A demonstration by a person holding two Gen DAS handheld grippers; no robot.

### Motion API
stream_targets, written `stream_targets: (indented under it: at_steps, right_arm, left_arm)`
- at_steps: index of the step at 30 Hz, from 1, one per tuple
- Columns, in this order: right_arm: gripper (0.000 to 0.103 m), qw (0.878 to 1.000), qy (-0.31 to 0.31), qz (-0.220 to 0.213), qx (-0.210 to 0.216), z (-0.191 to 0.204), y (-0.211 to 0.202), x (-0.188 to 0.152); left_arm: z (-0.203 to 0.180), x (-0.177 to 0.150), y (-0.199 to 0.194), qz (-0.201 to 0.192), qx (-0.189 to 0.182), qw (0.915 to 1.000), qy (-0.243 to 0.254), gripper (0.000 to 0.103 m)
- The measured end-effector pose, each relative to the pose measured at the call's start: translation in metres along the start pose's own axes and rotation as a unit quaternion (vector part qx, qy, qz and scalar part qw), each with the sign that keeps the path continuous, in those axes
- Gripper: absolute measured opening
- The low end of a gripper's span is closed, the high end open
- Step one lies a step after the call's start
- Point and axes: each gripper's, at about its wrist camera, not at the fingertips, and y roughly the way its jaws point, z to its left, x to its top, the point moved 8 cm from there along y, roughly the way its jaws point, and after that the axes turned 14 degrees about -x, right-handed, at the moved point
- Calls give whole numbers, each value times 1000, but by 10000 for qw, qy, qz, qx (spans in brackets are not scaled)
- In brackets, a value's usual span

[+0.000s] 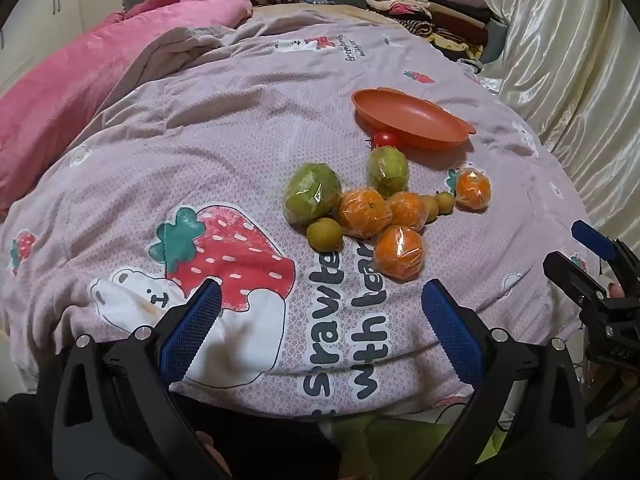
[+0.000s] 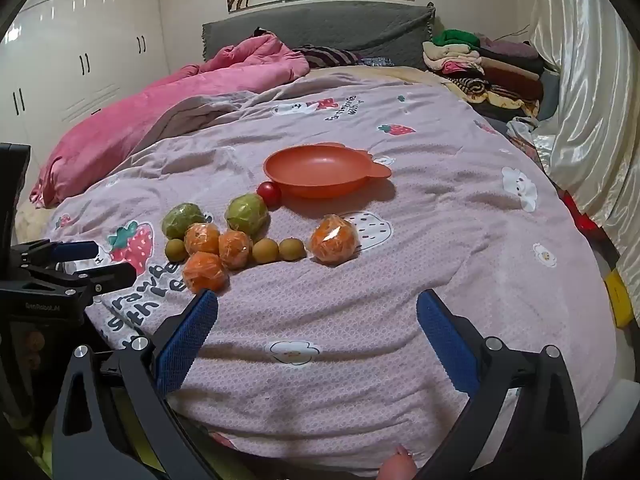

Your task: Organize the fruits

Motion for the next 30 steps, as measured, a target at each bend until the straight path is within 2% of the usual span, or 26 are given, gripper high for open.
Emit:
stream_targets:
  at_steps: [30]
  right_arm:
    - [99, 10000, -9, 50, 46, 3, 1, 1]
  left_arm:
    - [-1, 3, -5, -52, 45, 10000, 7, 94]
